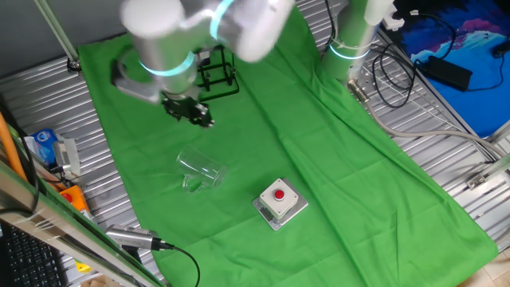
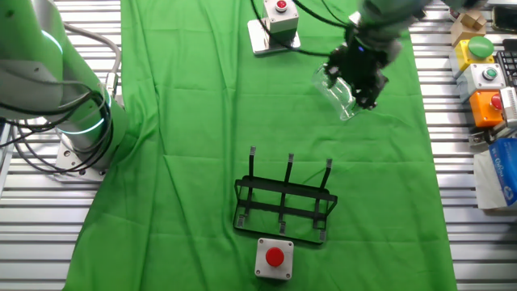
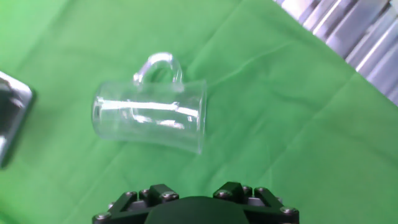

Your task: Take the cup off the cup rack

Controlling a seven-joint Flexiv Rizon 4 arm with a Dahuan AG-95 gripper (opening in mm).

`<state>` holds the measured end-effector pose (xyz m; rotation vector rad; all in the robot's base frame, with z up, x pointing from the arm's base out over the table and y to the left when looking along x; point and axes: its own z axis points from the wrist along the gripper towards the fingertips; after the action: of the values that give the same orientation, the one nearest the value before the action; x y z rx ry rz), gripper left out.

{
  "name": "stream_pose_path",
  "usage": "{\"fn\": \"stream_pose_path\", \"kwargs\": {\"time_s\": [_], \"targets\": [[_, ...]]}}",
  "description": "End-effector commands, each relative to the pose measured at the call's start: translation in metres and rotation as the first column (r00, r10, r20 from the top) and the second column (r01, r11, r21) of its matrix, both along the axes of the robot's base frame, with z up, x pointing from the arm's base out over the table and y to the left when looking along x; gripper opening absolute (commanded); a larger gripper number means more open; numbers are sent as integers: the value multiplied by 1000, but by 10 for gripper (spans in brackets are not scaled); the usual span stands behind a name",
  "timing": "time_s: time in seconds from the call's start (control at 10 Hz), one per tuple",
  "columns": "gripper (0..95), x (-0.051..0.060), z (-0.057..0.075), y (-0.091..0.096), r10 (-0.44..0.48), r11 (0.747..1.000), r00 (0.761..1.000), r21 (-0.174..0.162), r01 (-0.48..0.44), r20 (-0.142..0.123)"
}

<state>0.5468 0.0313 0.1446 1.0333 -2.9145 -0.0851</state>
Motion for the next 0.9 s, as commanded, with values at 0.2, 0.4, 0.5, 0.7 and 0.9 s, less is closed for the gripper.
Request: {"fn": "stream_pose_path", "kwargs": {"time_s": [0.2, 0.4, 0.5, 0.7, 0.9], "targets": [[570, 5, 1, 3, -96, 985, 995, 145, 94, 3], [570, 5, 1, 3, -147, 955, 988, 253, 155, -51], [570, 5, 1, 3, -146, 950, 986, 269, 161, -75], [570, 5, 1, 3, -138, 950, 985, 267, 162, -106], [570, 5, 1, 3, -123, 947, 968, 266, 180, -218]]}}
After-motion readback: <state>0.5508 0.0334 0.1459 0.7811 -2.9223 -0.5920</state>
